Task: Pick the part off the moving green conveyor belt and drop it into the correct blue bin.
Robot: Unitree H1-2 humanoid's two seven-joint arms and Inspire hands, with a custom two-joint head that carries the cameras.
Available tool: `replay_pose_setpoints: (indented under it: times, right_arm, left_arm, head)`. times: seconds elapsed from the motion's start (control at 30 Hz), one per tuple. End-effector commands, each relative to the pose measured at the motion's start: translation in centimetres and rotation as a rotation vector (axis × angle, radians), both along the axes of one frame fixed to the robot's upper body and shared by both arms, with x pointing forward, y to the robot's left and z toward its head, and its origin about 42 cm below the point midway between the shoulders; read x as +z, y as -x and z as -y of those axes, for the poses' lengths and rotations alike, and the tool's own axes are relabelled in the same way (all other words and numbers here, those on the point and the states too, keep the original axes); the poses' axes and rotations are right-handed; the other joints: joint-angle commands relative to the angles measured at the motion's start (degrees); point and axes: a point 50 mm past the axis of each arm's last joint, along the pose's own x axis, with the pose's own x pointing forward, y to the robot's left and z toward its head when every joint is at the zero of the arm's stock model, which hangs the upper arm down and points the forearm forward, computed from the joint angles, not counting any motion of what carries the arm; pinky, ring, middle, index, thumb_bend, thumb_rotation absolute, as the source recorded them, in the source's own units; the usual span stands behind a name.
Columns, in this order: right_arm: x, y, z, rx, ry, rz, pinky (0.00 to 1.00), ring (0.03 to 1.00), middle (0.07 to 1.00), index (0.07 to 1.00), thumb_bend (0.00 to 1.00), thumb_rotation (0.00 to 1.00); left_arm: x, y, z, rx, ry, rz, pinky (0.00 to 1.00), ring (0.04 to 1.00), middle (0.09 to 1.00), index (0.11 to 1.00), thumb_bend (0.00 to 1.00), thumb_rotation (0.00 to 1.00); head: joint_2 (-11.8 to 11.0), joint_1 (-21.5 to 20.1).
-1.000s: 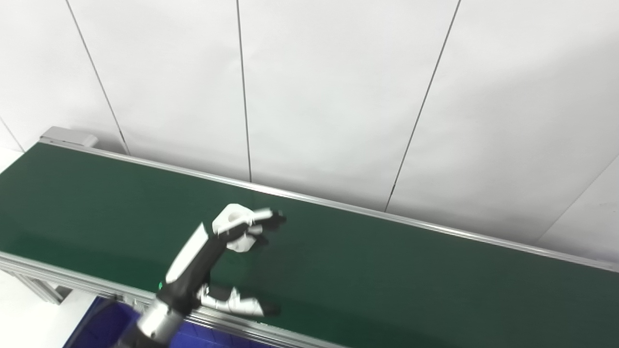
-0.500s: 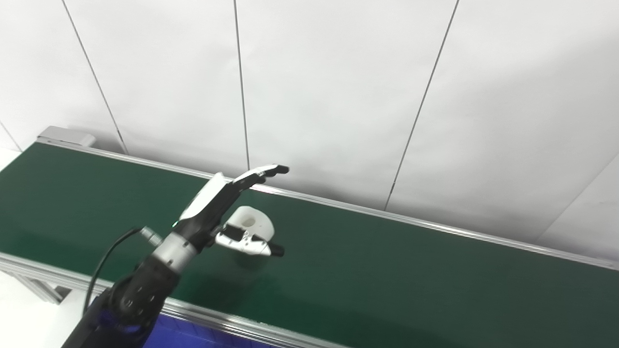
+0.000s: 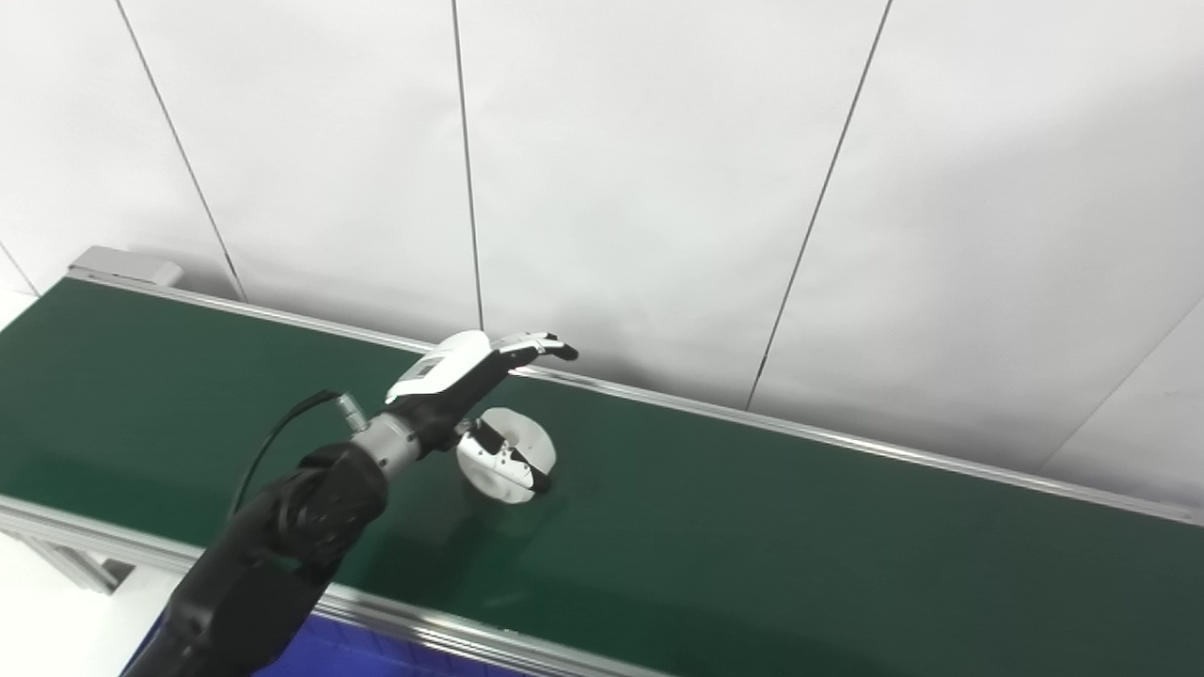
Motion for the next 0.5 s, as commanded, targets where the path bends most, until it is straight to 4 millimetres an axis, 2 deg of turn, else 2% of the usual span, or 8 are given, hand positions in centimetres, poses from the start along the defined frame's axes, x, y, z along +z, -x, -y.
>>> replay_pose_setpoints:
  times: [0.0,0.13,0.3,0.47]
  right_arm:
    - [1.1,-0.1,0.0,0.014,-0.039,0.071,0.71,0.774,0.790,0.870,0.76,0.12]
    - [1.3,-0.1,0.1,0.012,-0.043,0.075,0.73,0.779,0.788,0.870,0.76,0.11]
    - [1.3,-0.1,0.4,0.012,-0.041,0.072,0.73,0.786,0.795,0.875,0.76,0.12]
    - [1.3,0.0,0.6,0.003,-0.032,0.072,0.72,0.780,0.791,0.872,0.76,0.16]
  left_arm:
    - [2.0,-1.3,0.0,-0.024,-0.088,0.064,0.97,0.986,0.971,0.841,0.93,0.13]
    - [1.2,-1.8,1.0,-0.063,-0.181,0.018,1.00,1.000,0.988,0.828,0.96,0.14]
    - [0.5,-2.1,2.5,-0.098,-0.216,-0.032,1.00,1.000,0.991,0.829,0.96,0.14]
    - [-0.3,-2.6,3.7,-0.149,-0.234,-0.066,1.00,0.990,0.975,0.801,0.92,0.06]
  head:
    - [0.02,0.05]
    - [0.28,0.53]
    - [0.39,1.46]
    - [0.72,1.74]
